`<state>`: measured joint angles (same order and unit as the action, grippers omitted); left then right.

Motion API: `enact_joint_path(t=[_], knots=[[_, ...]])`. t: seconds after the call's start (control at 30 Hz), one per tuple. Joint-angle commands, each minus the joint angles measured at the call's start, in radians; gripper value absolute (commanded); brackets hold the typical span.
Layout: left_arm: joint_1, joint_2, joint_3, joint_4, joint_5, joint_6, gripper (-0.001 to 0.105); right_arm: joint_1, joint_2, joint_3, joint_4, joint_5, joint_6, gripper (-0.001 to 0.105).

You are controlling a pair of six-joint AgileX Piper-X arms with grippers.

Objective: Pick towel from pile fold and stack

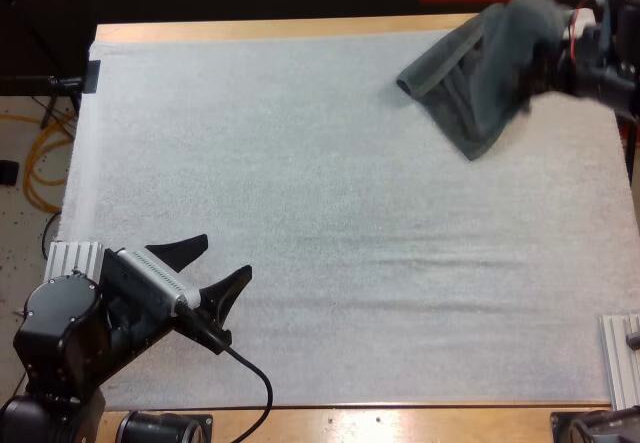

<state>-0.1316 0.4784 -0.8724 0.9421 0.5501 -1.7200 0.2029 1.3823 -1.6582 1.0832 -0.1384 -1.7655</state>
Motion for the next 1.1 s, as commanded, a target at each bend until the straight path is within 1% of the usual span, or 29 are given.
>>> enact_joint_path(t=[0.0, 0.1, 0.2, 0.27, 0.37, 0.47, 0.5, 0.57, 0.6, 0.63, 0.67, 0.7, 0.73, 0.77, 0.8, 0.87, 1.0, 1.07], knots=[[-0.005, -0.002, -0.006, 0.011, 0.006, -0.007, 0.064, 0.006, -0.007, -0.006, 0.063, -0.051, -0.012, 0.000], [-0.005, -0.002, -0.006, 0.027, 0.006, -0.007, 0.064, 0.035, -0.009, 0.021, 0.115, -0.064, -0.009, 0.000], [-0.005, -0.002, -0.006, 0.033, 0.006, -0.007, 0.064, 0.095, -0.009, 0.078, 0.125, -0.062, -0.004, 0.000], [-0.005, -0.002, -0.006, 0.032, 0.006, -0.007, 0.064, 0.158, -0.009, 0.129, 0.122, -0.062, -0.004, 0.000], [-0.005, -0.002, -0.006, 0.032, 0.006, -0.010, 0.064, 0.252, -0.008, 0.209, 0.069, -0.038, -0.004, 0.000], [-0.005, -0.002, -0.006, 0.032, 0.006, -0.010, 0.064, 0.341, 0.002, 0.261, 0.002, 0.046, -0.004, 0.000], [-0.005, -0.002, -0.006, 0.032, 0.006, -0.010, 0.064, 0.361, 0.007, 0.264, -0.012, 0.054, -0.004, 0.003], [-0.005, -0.002, -0.006, 0.032, 0.006, -0.010, 0.064, 0.403, 0.013, 0.266, -0.057, 0.040, 0.009, 0.015], [-0.005, -0.002, -0.006, 0.032, 0.006, -0.010, 0.064, 0.418, 0.013, 0.266, -0.081, 0.016, 0.016, 0.024], [-0.005, -0.002, -0.006, 0.032, 0.006, -0.010, 0.064, 0.434, 0.012, 0.263, -0.105, -0.019, 0.020, 0.039], [-0.005, -0.002, -0.006, 0.032, 0.006, -0.010, 0.064, 0.444, 0.010, 0.260, -0.118, -0.045, 0.020, 0.052], [-0.005, -0.002, -0.006, 0.032, 0.006, -0.010, 0.064, 0.454, 0.008, 0.259, -0.125, -0.055, 0.020, 0.063], [-0.005, -0.002, -0.006, 0.032, 0.006, -0.010, 0.064, 0.465, 0.005, 0.259, -0.127, -0.051, 0.017, 0.078], [-0.005, -0.002, -0.006, 0.032, 0.006, -0.010, 0.064, 0.472, 0.002, 0.259, -0.123, -0.043, 0.015, 0.086], [-0.005, -0.002, -0.006, 0.032, 0.006, -0.010, 0.064, 0.475, 0.001, 0.259, -0.113, -0.033, 0.012, 0.090], [-0.005, -0.002, -0.006, 0.032, 0.006, -0.010, 0.064, 0.477, 0.001, 0.259, -0.076, -0.004, 0.011, 0.088], [-0.005, -0.002, -0.006, 0.040, 0.006, -0.010, 0.064, 0.477, 0.001, 0.261, 0.009, 0.044, -0.008, 0.074], [-0.005, -0.002, -0.006, 0.059, 0.006, -0.009, 0.064, 0.477, 0.001, 0.272, 0.036, 0.055, -0.012, 0.073]])
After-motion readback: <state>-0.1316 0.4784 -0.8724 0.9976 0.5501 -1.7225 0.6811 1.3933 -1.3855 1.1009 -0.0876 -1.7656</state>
